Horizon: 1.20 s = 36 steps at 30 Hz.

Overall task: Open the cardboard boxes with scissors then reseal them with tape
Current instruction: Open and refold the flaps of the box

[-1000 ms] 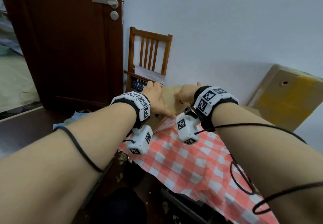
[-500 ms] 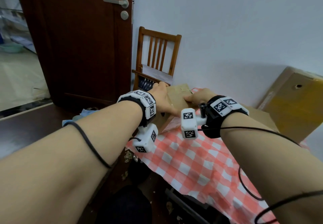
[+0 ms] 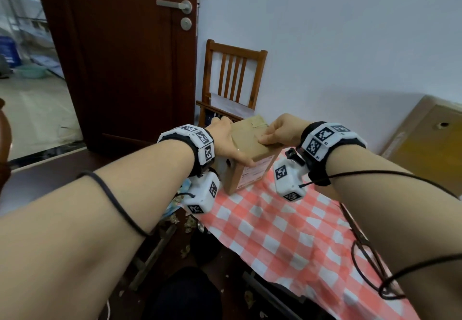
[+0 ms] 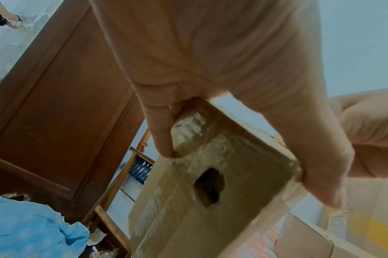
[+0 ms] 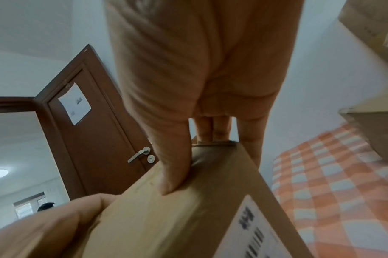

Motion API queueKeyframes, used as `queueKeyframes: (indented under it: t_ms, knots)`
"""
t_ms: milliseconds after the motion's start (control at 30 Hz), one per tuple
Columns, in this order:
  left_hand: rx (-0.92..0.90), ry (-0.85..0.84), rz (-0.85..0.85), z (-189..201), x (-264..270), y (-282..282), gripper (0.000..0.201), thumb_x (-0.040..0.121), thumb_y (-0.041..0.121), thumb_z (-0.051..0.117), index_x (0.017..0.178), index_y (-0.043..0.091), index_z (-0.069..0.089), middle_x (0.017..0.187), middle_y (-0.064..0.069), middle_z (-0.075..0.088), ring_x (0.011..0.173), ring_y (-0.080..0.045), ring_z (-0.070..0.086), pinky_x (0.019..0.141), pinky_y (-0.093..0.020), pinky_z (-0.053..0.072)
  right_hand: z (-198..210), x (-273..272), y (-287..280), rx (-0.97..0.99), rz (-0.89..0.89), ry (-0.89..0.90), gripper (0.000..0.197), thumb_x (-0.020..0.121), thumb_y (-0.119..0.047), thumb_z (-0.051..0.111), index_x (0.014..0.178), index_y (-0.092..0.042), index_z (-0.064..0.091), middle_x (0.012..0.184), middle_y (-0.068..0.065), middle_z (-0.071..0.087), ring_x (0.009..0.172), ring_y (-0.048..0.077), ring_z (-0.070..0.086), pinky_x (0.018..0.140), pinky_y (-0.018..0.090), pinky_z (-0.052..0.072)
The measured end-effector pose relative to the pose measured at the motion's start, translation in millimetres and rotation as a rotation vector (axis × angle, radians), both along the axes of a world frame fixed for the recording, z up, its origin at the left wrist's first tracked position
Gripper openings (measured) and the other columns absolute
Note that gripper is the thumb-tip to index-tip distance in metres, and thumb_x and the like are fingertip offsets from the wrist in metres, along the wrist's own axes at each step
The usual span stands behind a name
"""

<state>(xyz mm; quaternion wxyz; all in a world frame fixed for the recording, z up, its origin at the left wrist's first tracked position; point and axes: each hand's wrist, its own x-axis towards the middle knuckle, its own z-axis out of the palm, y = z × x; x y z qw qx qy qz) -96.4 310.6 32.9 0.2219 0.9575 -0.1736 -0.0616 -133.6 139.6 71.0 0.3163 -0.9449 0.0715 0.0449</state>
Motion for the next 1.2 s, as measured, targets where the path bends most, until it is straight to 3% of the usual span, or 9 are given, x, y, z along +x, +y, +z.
queueKeyframes:
  t_ms: [267, 333, 400, 533, 633, 767, 933, 1067, 1200]
  knots:
    - [0.005, 0.000, -0.016, -1.7, 2.2, 1.3, 0.119, 0.038, 0.064, 0.087, 0.132, 0.014, 0.033, 0.121, -0.004, 0.039, 0.108, -0.020, 0.048, 0.092, -0.043, 0.051, 1.6, 3.7, 1.6, -0.056, 0.012, 0.019, 0.017, 0.082, -0.024, 0.074, 0.078, -0.012, 0.063, 0.082, 0.001, 0.062, 0.085, 0.017, 0.057, 0.072, 0.025, 0.045]
    - [0.004, 0.001, -0.015, -0.5, 1.6, 2.5, 0.117, 0.038, 0.063, 0.088, 0.130, 0.014, 0.035, 0.119, -0.004, 0.040, 0.106, -0.019, 0.049, 0.091, -0.042, 0.052, 2.5, 4.6, 2.1, -0.062, 0.004, 0.073, 0.032, 0.084, -0.031, 0.071, 0.109, -0.013, 0.059, 0.113, 0.006, 0.060, 0.108, 0.022, 0.054, 0.093, 0.030, 0.043]
    - [-0.010, -0.002, -0.012, 1.1, 0.1, 3.6, 0.114, 0.039, 0.061, 0.089, 0.128, 0.013, 0.035, 0.119, -0.004, 0.040, 0.105, -0.019, 0.050, 0.090, -0.041, 0.053, -0.5, 6.6, 5.1, -0.068, -0.020, 0.092, 0.066, 0.087, -0.034, 0.067, 0.140, -0.007, 0.036, 0.134, 0.011, 0.049, 0.123, 0.025, 0.048, 0.105, 0.034, 0.038]
    - [-0.017, 0.008, -0.044, 4.5, -5.0, -1.3, 0.107, 0.043, 0.053, 0.091, 0.126, 0.011, 0.037, 0.120, -0.005, 0.044, 0.107, -0.020, 0.050, 0.092, -0.041, 0.052, -3.4, 2.8, 4.6, -0.094, 0.021, 0.125, 0.029, 0.095, -0.032, 0.055, 0.114, -0.010, 0.055, 0.113, 0.008, 0.059, 0.096, 0.018, 0.055, 0.080, 0.029, 0.044]
    - [0.002, 0.008, -0.081, 6.4, -6.5, -5.2, 0.105, 0.040, 0.051, 0.092, 0.121, 0.009, 0.041, 0.116, -0.005, 0.050, 0.105, -0.021, 0.054, 0.090, -0.040, 0.054, -4.8, -2.1, -4.2, -0.119, 0.079, 0.108, 0.030, 0.092, -0.032, 0.061, 0.102, -0.004, 0.067, 0.093, 0.006, 0.062, 0.086, 0.018, 0.056, 0.072, 0.026, 0.045]
    - [0.024, 0.004, -0.132, 7.4, -5.9, -6.0, 0.112, 0.044, 0.050, 0.092, 0.132, 0.013, 0.034, 0.120, -0.002, 0.046, 0.108, -0.021, 0.053, 0.094, -0.042, 0.051, -12.3, 1.4, -17.4, -0.064, 0.083, 0.105, 0.024, 0.081, -0.034, 0.074, 0.087, -0.011, 0.073, 0.089, 0.003, 0.071, 0.091, 0.021, 0.066, 0.092, 0.038, 0.051]
    - [0.159, -0.001, -0.156, 9.5, -4.4, -10.9, 0.119, 0.043, 0.057, 0.088, 0.139, 0.022, 0.028, 0.117, -0.002, 0.035, 0.110, -0.023, 0.047, 0.098, -0.045, 0.046, -11.1, -4.9, -19.8, -0.013, 0.088, 0.114, 0.013, 0.071, -0.027, 0.083, 0.063, -0.020, 0.075, 0.070, -0.006, 0.071, 0.078, 0.014, 0.066, 0.085, 0.032, 0.052]
    - [0.268, -0.054, -0.134, 17.3, -4.2, -15.0, 0.107, 0.037, 0.066, 0.086, 0.120, 0.015, 0.042, 0.112, -0.004, 0.044, 0.103, -0.020, 0.049, 0.090, -0.042, 0.051, -6.0, -6.2, -9.1, -0.028, 0.064, 0.101, 0.017, 0.065, -0.028, 0.086, 0.069, -0.016, 0.075, 0.067, -0.005, 0.069, 0.076, 0.014, 0.063, 0.080, 0.030, 0.052]
    - [0.208, -0.002, -0.140, 20.2, -5.0, -16.4, 0.099, 0.038, 0.055, 0.091, 0.114, 0.012, 0.045, 0.106, -0.001, 0.056, 0.095, -0.019, 0.059, 0.083, -0.038, 0.056, -6.8, -3.6, -6.8, 0.042, 0.011, 0.091, 0.029, 0.073, -0.034, 0.080, 0.086, -0.010, 0.072, 0.087, 0.004, 0.070, 0.089, 0.021, 0.065, 0.085, 0.033, 0.052]
